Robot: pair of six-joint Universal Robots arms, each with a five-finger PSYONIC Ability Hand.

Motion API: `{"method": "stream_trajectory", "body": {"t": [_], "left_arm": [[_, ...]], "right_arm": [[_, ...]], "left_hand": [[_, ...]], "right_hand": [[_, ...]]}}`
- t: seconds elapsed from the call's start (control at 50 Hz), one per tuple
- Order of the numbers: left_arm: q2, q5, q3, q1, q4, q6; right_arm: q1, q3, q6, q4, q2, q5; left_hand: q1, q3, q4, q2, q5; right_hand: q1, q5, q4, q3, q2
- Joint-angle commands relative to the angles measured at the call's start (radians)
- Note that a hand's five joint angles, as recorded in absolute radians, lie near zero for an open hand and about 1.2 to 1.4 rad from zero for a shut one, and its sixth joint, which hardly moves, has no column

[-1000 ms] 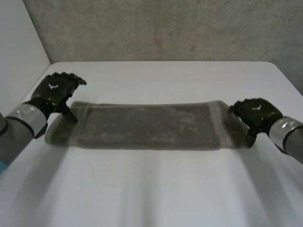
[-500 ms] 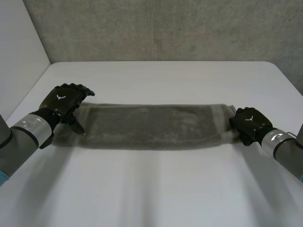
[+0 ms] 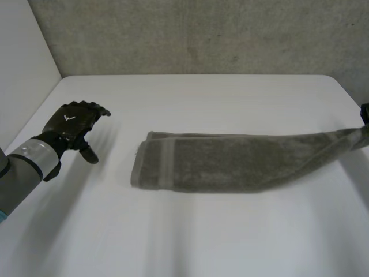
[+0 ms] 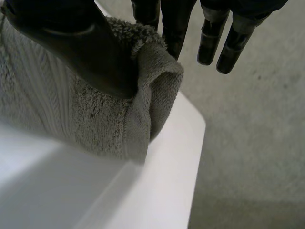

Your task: Fold the towel.

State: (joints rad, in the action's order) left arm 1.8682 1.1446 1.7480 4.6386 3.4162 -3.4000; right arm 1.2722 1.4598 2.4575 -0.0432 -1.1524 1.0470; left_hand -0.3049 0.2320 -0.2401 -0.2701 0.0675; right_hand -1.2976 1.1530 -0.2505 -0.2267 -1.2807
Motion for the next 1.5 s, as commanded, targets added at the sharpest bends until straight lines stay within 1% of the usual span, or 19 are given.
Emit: {"method": "stream_trajectory", "body": {"t": [0.02,0.04,0.1,0.14,0.2,0.24,0.36,0.44,0.46,0.48,0.5,0.52,0.72,0.82,1.0,1.2,1.32,1.36,1.5], "left_arm": [[0.002,0.001,-0.002,0.0,0.011,-0.002],[0.002,0.001,-0.002,0.0,0.011,-0.002],[0.002,0.004,-0.004,0.002,0.02,-0.002],[0.002,0.009,-0.004,0.002,0.021,-0.002],[0.002,0.01,-0.004,0.002,0.021,-0.002],[0.002,0.012,-0.002,0.002,0.021,-0.002],[0.002,0.014,0.001,0.002,0.021,-0.002],[0.002,0.012,-0.001,0.002,0.021,-0.002],[0.002,0.012,-0.002,0.002,0.021,-0.002],[0.002,0.012,-0.002,0.002,0.021,-0.002],[0.002,0.012,-0.002,0.002,0.021,-0.002],[0.002,0.014,-0.005,0.0,0.021,-0.002],[-0.001,0.017,-0.053,-0.041,0.017,0.011],[-0.001,0.018,-0.097,-0.148,0.017,0.028],[0.008,0.027,-0.14,-0.284,0.008,0.168],[0.144,0.032,-0.188,-0.434,0.018,0.2],[0.239,0.087,-0.239,-0.455,0.02,0.192],[0.294,0.139,-0.28,-0.455,0.02,0.165],[0.365,0.19,-0.338,-0.448,0.021,0.073]], "right_arm": [[0.288,-0.104,0.047,0.056,-0.064,0.04],[0.289,-0.104,0.047,0.055,-0.064,0.041],[0.481,-0.139,0.077,0.046,-0.049,0.099],[0.678,-0.179,0.074,0.028,0.014,0.158],[0.774,-0.207,0.072,0.016,0.053,0.188],[0.925,-0.245,0.066,-0.003,0.135,0.234],[1.085,-0.311,0.041,-0.05,0.316,0.275],[1.115,-0.337,0.02,-0.053,0.388,0.3],[1.121,-0.34,0.008,-0.055,0.402,0.317],[1.121,-0.34,0.008,-0.055,0.402,0.317],[1.124,-0.335,0.0,-0.055,0.404,0.33],[1.124,-0.329,0.0,-0.056,0.392,0.344],[1.032,-0.205,0.133,-0.064,0.131,0.367],[0.902,-0.054,0.231,-0.063,-0.022,0.357],[0.728,0.137,0.236,-0.067,-0.053,0.335],[0.598,0.313,0.187,-0.122,-0.049,0.18],[0.608,0.333,0.19,-0.164,-0.033,0.177],[0.61,0.341,0.187,-0.193,-0.021,0.177],[0.61,0.355,0.184,-0.268,0.008,0.191]], "left_hand": [[0.077,-0.057,0.066,0.042,-0.014],[0.077,-0.057,0.066,0.042,-0.014],[0.077,-0.057,0.066,0.042,-0.014],[0.077,-0.057,0.066,0.042,-0.014],[0.077,-0.057,0.066,0.042,-0.014],[0.077,-0.057,0.066,0.042,-0.014],[0.077,-0.057,0.066,0.042,-0.014],[0.08,-0.057,0.066,0.045,-0.017],[0.083,-0.057,0.066,0.048,-0.02],[0.083,-0.057,0.066,0.048,-0.02],[0.085,-0.057,0.066,0.051,-0.023],[0.083,-0.057,0.066,0.048,-0.02],[0.077,-0.057,0.066,0.042,-0.014],[0.074,-0.057,0.066,0.039,-0.011],[0.068,-0.057,0.066,0.033,-0.005],[0.059,-0.057,0.066,0.024,0.004],[0.047,-0.057,0.066,0.013,0.015],[0.047,-0.057,0.066,0.013,0.015],[0.047,-0.057,0.066,0.013,0.015]], "right_hand": [[-0.099,0.069,0.076,0.052,-0.116],[-0.099,0.069,0.076,0.052,-0.116],[-0.099,0.069,0.076,0.052,-0.116],[-0.099,0.069,0.076,0.052,-0.116],[-0.099,0.069,0.076,0.052,-0.116],[-0.099,0.069,0.076,0.052,-0.116],[-0.099,0.069,0.076,0.052,-0.116],[-0.099,0.069,0.076,0.052,-0.116],[0.174,-0.203,0.076,0.052,0.157],[0.176,-0.206,0.076,0.052,0.159],[0.874,-0.904,0.076,0.052,0.857],[1.123,-1.153,0.076,0.052,1.106],[1.123,-1.153,0.076,0.052,1.106],[1.123,-1.153,0.076,0.052,1.106],[1.123,-1.153,0.076,0.052,1.106],[1.123,-1.153,0.076,0.052,1.106],[1.089,-1.119,0.076,0.052,1.072],[1.013,-1.043,0.076,0.052,0.996],[0.919,-0.949,0.076,0.052,0.902]]}}
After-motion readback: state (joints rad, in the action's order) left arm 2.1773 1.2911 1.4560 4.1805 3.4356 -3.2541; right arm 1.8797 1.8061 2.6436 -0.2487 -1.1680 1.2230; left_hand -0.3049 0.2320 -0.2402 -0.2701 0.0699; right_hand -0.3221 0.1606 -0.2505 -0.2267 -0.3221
